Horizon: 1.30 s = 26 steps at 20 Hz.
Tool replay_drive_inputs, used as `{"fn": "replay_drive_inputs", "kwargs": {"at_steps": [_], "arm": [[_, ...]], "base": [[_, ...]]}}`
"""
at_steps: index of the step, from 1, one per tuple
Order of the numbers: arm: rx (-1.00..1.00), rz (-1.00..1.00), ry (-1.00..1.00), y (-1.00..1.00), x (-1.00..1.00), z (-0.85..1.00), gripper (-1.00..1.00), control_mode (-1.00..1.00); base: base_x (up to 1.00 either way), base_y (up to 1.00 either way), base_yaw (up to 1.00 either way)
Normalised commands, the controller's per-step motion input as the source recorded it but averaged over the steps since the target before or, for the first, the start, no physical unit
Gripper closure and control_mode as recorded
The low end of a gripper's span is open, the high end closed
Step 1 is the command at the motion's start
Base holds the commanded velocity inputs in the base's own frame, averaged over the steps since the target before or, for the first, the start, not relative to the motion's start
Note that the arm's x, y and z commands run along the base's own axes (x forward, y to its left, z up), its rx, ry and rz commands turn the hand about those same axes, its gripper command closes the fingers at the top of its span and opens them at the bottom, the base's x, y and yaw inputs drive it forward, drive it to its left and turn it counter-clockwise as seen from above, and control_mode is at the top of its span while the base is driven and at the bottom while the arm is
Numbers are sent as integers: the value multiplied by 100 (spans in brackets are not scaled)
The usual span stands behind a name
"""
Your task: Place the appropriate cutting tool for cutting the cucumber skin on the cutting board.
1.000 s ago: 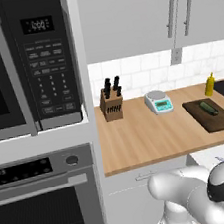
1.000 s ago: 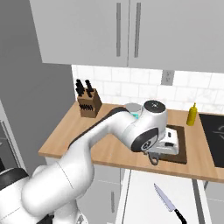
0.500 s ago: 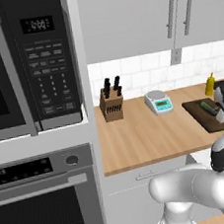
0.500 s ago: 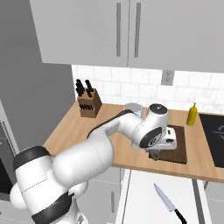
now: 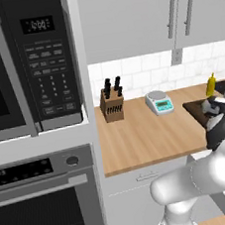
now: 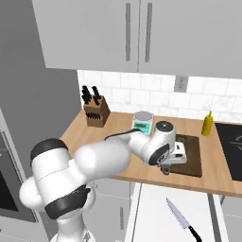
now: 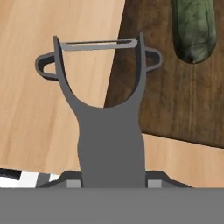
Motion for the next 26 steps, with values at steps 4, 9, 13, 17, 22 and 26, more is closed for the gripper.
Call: {"fn": "replay_drive_inputs", "kwargs": {"at_steps": [4, 9, 13, 17, 22, 26], "arm": [[0, -2, 0, -35, 45, -25, 100, -100], [0, -5, 0, -47, 44, -5, 100, -100], [0, -2, 0, -31, 32, -1, 100, -100], [0, 0, 0, -18, 12, 0, -100, -100], [2, 0, 0, 0, -22, 34, -100, -100], [0, 0, -1, 36, -47, 92, -100, -100]], "base": [[0, 0, 0], [0, 0, 0], [0, 0, 0], [0, 0, 0], [0, 0, 0], [0, 0, 0]]}}
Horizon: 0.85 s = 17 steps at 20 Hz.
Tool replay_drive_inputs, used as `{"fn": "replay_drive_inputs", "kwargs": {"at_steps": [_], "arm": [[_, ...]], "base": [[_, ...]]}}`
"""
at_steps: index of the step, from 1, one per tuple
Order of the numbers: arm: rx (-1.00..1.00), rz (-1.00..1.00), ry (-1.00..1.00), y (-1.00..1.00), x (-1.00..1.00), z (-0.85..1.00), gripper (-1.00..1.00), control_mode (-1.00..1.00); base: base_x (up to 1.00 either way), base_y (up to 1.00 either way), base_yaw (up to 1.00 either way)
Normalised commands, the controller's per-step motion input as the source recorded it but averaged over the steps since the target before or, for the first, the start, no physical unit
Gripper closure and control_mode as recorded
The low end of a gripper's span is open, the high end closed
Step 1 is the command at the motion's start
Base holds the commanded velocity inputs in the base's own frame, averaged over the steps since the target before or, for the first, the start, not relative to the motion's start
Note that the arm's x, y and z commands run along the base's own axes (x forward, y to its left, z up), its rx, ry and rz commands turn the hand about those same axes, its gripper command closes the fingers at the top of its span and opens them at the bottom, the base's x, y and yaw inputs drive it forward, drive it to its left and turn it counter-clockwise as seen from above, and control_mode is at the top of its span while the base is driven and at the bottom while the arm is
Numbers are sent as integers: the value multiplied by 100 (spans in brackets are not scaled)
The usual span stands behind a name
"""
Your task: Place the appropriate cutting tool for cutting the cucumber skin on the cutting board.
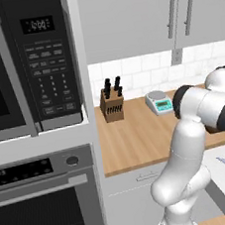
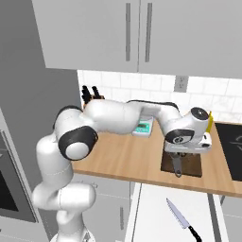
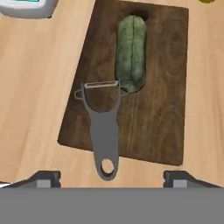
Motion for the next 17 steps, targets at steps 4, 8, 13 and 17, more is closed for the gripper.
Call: {"fn": "replay_drive_inputs", "kwargs": {"at_steps": [4, 8, 13, 17], "arm": [[-2, 0, 0, 96, -91, 80, -100, -100], [-10, -4, -3, 100, -100, 26, -100, -100], [-17, -7, -1, 100, -86, 6, -100, -100], [-18, -8, 0, 100, -43, 5, -100, -100]], "base": [[0, 0, 0], [0, 0, 0], [0, 0, 0], [0, 0, 0]]}}
